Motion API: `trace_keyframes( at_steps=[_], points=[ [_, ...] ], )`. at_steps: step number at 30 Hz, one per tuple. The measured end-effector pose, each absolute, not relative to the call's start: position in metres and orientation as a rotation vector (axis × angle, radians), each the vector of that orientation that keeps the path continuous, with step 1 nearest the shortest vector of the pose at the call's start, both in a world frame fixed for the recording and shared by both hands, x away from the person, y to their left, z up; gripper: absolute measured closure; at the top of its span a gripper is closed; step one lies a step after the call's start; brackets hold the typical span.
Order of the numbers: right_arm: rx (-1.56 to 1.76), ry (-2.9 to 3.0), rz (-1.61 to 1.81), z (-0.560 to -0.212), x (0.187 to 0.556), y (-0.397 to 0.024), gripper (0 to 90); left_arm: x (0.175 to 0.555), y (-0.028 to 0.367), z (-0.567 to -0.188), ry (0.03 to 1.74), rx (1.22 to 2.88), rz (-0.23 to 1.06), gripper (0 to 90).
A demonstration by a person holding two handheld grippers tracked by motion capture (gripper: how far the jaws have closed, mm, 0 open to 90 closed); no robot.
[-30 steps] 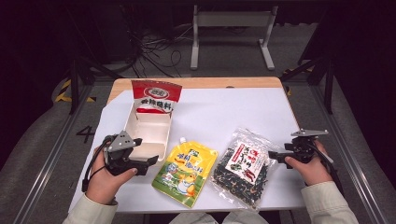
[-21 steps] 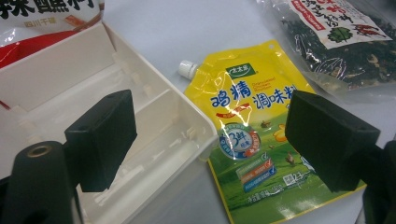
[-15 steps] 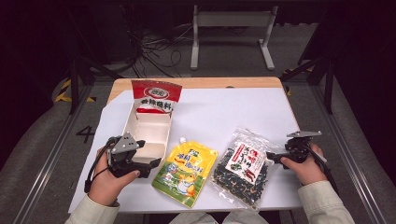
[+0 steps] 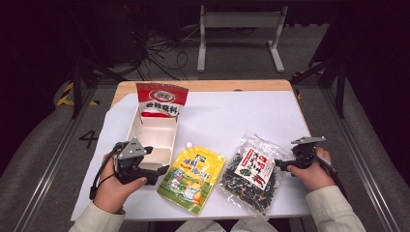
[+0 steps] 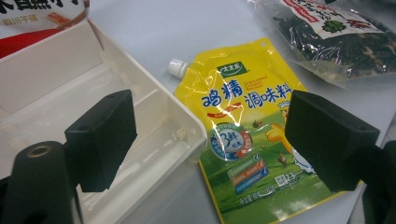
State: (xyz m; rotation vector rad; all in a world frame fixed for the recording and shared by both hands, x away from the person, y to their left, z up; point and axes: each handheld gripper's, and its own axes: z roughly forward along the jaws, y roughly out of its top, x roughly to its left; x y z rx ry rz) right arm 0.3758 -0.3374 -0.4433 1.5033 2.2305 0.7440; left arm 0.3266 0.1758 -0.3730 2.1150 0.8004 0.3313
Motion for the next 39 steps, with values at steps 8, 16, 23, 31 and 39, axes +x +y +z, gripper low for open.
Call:
trace_keyframes(
  at_steps=[8, 16, 23, 31, 39],
  points=[
    [1.511, 2.242, 0.735, -0.437, 0.372, -0.336, 55.9, 0.328, 0.172, -0.375, 0.787, 2.122, 0.313, 17.4],
    [1.639, 2.239, 0.884, -0.435, 0.372, -0.344, 77.6, 0.328, 0.158, -0.38, 0.758, 2.147, 0.27, 17.5],
    [1.605, 2.22, 0.966, -0.425, 0.369, -0.347, 83.3, 0.327, 0.142, -0.386, 0.713, 2.182, 0.236, 17.5],
    [1.447, 2.143, 1.069, -0.385, 0.352, -0.339, 84.8, 0.326, 0.136, -0.388, 0.699, 2.19, 0.222, 17.4],
    [1.304, 2.09, 1.121, -0.345, 0.328, -0.329, 85.3, 0.329, 0.123, -0.39, 0.675, 2.201, 0.202, 17.6]
  ],
)
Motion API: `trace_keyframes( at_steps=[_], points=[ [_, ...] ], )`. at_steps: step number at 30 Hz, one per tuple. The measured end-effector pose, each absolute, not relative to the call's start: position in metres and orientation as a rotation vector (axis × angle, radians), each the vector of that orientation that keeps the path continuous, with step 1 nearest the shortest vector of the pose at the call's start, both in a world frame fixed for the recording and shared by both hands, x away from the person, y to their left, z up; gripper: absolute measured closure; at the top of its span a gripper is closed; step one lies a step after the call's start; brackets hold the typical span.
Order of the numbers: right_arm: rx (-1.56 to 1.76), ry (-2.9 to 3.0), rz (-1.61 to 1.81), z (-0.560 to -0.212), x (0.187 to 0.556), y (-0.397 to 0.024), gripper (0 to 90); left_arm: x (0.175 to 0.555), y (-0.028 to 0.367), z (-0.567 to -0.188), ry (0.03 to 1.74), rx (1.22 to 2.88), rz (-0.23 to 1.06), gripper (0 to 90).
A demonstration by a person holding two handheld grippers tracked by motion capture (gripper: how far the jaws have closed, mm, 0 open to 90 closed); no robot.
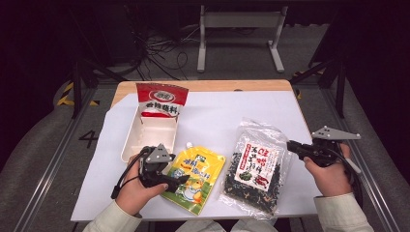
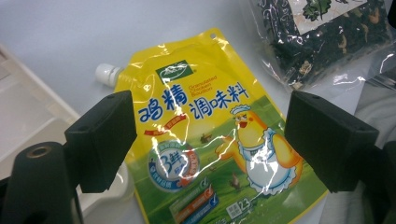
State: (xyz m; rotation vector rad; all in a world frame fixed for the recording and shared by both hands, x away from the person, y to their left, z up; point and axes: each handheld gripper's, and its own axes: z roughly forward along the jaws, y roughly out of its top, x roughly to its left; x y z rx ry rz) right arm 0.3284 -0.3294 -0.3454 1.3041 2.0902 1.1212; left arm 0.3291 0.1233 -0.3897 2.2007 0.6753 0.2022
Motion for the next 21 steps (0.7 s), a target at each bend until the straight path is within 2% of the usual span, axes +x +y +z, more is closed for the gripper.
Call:
trace_keyframes(
  at_steps=[12, 16, 21],
  points=[
    [1.121, 2.044, 1.19, -0.309, 0.298, -0.313, 85.7, 0.339, 0.094, -0.397, 0.604, 2.177, 0.134, 17.3],
    [1.086, 2.043, 1.189, -0.304, 0.292, -0.309, 85.6, 0.351, 0.076, -0.405, 0.583, 2.143, 0.056, 15.9],
    [1.051, 2.04, 1.2, -0.3, 0.287, -0.307, 85.7, 0.357, 0.06, -0.409, 0.56, 2.112, 0.018, 13.6]
  ],
)
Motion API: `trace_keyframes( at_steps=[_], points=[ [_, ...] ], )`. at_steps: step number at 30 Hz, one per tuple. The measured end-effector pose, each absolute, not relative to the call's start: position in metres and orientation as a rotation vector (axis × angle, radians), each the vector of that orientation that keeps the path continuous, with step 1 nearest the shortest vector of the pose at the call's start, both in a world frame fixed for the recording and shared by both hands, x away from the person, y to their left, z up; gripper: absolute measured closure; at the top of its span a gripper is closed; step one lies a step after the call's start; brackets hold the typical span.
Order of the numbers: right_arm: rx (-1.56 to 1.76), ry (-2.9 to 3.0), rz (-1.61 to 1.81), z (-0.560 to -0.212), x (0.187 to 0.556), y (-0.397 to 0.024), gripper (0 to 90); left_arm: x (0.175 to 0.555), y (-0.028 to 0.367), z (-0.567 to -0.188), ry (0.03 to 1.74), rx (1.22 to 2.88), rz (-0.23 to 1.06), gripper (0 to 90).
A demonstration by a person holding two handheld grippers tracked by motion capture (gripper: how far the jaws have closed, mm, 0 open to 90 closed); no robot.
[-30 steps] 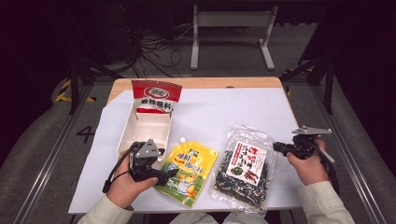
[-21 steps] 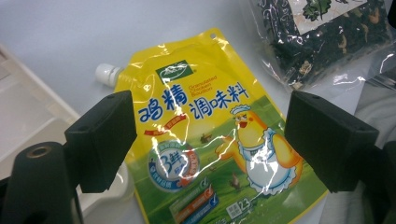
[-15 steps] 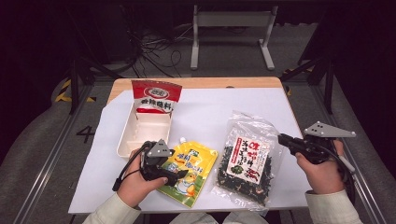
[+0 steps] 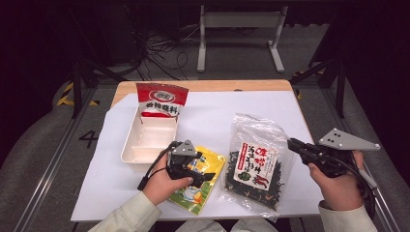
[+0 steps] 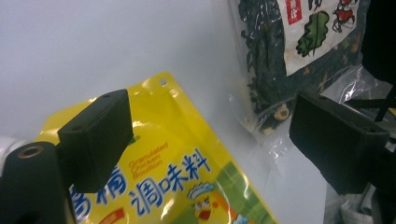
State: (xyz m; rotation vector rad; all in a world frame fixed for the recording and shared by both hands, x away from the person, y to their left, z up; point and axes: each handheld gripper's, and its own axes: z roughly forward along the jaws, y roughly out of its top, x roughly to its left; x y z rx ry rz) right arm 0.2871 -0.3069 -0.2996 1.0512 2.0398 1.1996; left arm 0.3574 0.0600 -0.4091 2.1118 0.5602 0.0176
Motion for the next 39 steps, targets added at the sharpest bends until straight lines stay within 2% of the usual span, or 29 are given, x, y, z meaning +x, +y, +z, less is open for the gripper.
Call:
trace_keyframes(
  at_steps=[19, 28, 31, 34, 35, 39],
  points=[
    [1.017, 2.04, 1.206, -0.294, 0.278, -0.303, 85.5, 0.363, 0.005, -0.426, 0.373, 2.049, -0.144, 11.4],
    [1.024, 2.041, 1.214, -0.294, 0.277, -0.304, 85.4, 0.365, -0.011, -0.435, 0.35, 2.023, -0.241, 11.7],
    [1.028, 2.041, 1.212, -0.295, 0.278, -0.304, 85.4, 0.367, -0.014, -0.44, 0.332, 2.038, -0.249, 17.0],
    [1.027, 2.041, 1.211, -0.295, 0.279, -0.304, 85.3, 0.368, -0.016, -0.441, 0.303, 2.034, -0.253, 30.0],
    [1.026, 2.041, 1.213, -0.295, 0.279, -0.304, 85.3, 0.367, -0.016, -0.441, 0.288, 2.019, -0.269, 30.0],
    [1.028, 2.04, 1.208, -0.296, 0.279, -0.305, 85.1, 0.367, -0.015, -0.438, 0.279, 2.027, -0.258, 40.3]
  ],
)
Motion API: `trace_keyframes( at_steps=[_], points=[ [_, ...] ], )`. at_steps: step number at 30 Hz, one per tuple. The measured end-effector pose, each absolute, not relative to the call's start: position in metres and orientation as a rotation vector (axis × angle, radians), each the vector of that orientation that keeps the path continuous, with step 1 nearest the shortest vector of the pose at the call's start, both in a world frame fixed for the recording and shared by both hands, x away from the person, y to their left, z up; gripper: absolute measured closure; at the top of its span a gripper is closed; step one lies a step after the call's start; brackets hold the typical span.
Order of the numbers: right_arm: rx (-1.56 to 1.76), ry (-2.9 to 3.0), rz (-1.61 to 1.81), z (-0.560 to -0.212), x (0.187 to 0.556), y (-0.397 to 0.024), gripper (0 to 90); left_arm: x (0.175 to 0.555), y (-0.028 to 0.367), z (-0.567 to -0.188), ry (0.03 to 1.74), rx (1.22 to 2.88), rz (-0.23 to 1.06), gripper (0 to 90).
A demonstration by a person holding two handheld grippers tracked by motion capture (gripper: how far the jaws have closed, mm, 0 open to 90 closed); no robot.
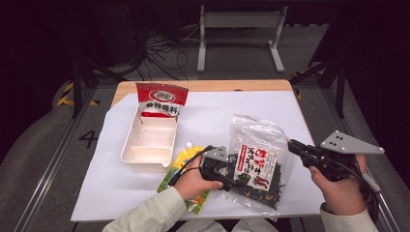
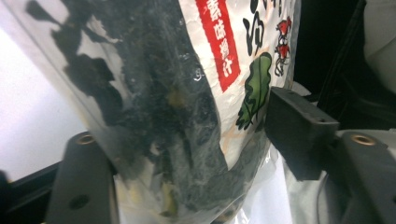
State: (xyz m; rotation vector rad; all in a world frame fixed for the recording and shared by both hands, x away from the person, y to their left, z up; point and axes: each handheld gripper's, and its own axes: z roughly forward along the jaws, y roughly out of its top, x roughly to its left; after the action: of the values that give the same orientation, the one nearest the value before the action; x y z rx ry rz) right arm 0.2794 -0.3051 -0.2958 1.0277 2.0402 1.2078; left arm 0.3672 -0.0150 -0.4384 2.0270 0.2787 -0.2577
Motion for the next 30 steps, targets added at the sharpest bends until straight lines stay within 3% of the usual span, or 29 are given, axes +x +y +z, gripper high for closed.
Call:
trace_keyframes(
  at_steps=[3, 8, 17, 20, 23, 30],
  points=[
    [1.037, 2.033, 1.209, -0.296, 0.28, -0.307, 84.8, 0.368, -0.01, -0.435, 0.28, 2.002, -0.294, 53.5],
    [1.046, 2.024, 1.193, -0.296, 0.281, -0.31, 82.2, 0.363, -0.006, -0.426, 0.253, 2.026, -0.273, 65.1],
    [1.029, 2.007, 1.221, -0.293, 0.281, -0.316, 74.9, 0.36, 0.001, -0.412, 0.213, 2.046, -0.241, 67.3],
    [1.017, 1.99, 1.253, -0.291, 0.28, -0.321, 67.8, 0.358, 0.003, -0.405, 0.195, 2.061, -0.215, 67.6],
    [1.026, 1.95, 1.303, -0.289, 0.278, -0.324, 55.3, 0.356, 0.007, -0.398, 0.183, 2.064, -0.167, 67.7],
    [1.035, 1.966, 1.32, -0.29, 0.277, -0.329, 51.0, 0.355, 0.028, -0.376, 0.187, 2.011, -0.089, 67.8]
  ],
)
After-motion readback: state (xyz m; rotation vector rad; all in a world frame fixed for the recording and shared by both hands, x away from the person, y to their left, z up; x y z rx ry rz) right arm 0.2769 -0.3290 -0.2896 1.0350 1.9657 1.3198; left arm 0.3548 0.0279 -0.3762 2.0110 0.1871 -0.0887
